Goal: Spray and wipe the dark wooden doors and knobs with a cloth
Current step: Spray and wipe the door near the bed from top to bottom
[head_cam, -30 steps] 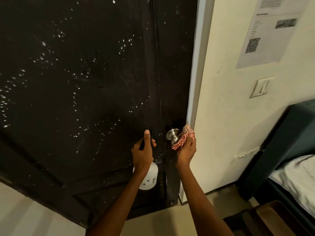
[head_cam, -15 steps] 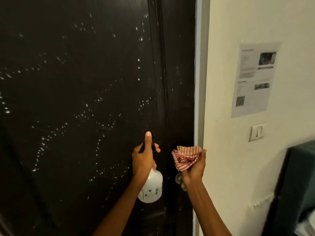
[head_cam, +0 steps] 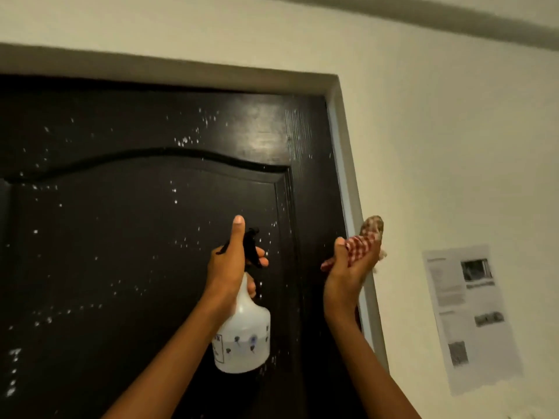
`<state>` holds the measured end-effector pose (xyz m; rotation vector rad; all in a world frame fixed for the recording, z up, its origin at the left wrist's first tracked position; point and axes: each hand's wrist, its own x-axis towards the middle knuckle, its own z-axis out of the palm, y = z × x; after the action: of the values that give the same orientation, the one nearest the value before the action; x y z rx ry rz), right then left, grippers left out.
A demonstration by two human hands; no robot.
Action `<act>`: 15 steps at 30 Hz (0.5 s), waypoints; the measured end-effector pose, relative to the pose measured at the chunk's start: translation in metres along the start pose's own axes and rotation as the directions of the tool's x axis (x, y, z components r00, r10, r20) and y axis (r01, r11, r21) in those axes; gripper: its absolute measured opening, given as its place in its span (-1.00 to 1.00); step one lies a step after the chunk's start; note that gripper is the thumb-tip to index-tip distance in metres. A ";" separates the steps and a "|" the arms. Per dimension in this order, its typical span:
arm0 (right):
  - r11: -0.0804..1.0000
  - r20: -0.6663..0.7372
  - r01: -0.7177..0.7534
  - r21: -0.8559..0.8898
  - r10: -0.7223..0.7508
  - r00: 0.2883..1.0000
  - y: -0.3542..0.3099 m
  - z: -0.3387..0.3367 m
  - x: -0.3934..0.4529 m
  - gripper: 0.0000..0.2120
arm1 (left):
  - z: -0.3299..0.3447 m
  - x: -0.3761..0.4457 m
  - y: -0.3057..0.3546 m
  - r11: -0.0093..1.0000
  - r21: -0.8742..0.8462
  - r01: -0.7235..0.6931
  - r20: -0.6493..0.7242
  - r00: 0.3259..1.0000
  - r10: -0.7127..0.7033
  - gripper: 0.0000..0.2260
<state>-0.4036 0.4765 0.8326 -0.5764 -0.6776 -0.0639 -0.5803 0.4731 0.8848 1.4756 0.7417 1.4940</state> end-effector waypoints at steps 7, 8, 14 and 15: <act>0.837 0.260 0.507 -0.209 -0.452 0.853 -0.028 0.087 0.112 -0.11 | 0.033 0.063 0.113 0.976 0.032 -0.217 0.042 0.976 0.215 -0.20; 0.801 0.304 0.547 -0.243 -0.473 0.827 -0.026 0.096 0.122 -0.11 | 0.039 0.070 0.126 0.971 0.037 -0.237 0.051 0.971 0.235 -0.19; 0.634 0.508 0.647 -0.424 -0.425 0.749 -0.014 0.125 0.148 -0.16 | 0.066 0.100 0.167 0.951 0.110 -0.290 0.071 0.956 0.284 -0.23; 0.614 0.509 0.646 -0.453 -0.417 0.753 -0.015 0.128 0.150 -0.15 | 0.069 0.104 0.170 0.949 0.119 -0.292 0.066 0.956 0.285 -0.23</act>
<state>-0.3631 0.5500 1.0111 -1.0044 -1.1979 -0.8089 -0.5330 0.4801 1.0902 1.7715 0.6213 1.6461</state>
